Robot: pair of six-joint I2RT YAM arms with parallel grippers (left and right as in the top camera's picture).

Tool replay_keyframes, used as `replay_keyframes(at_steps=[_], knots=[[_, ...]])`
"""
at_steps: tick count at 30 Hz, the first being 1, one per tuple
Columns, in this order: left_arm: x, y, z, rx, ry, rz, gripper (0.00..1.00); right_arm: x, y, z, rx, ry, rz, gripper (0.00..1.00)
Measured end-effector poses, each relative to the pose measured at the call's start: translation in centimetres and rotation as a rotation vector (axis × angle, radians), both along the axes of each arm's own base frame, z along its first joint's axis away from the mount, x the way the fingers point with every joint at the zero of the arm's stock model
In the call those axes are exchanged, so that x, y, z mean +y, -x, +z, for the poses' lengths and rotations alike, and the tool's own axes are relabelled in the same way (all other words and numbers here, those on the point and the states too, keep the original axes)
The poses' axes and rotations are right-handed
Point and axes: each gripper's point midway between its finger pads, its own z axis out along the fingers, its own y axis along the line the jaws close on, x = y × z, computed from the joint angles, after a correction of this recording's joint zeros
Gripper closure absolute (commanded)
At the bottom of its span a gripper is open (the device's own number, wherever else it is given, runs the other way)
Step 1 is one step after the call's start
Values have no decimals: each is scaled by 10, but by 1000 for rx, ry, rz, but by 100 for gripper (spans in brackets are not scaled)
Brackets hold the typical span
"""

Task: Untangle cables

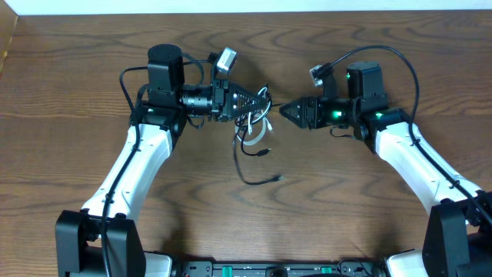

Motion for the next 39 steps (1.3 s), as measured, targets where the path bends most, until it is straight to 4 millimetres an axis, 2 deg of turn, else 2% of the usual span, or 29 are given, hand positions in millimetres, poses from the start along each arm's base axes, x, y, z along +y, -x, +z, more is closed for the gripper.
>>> replay_keyframes(at_steps=[6, 14, 22, 25, 30, 33, 37, 39], knots=[[0, 0, 0, 0, 0, 0, 93, 9, 4, 3, 189, -83, -94, 27], [0, 0, 0, 0, 0, 0, 93, 27, 7, 15, 241, -154, -97, 29], [0, 0, 0, 0, 0, 0, 92, 34, 7, 29, 221, -211, -61, 31], [0, 0, 0, 0, 0, 1, 93, 39, 8, 31, 221, -218, -59, 40], [-1, 0, 0, 26, -2, 1, 93, 58, 15, 24, 224, -177, -74, 51], [-1, 0, 0, 42, -3, 2, 93, 62, 14, 20, 211, -151, -99, 61], [-1, 0, 0, 55, -3, 3, 93, 56, 10, 8, 206, -88, -158, 83], [-1, 0, 0, 69, -4, 5, 93, 49, 12, -2, 220, -43, -174, 99]])
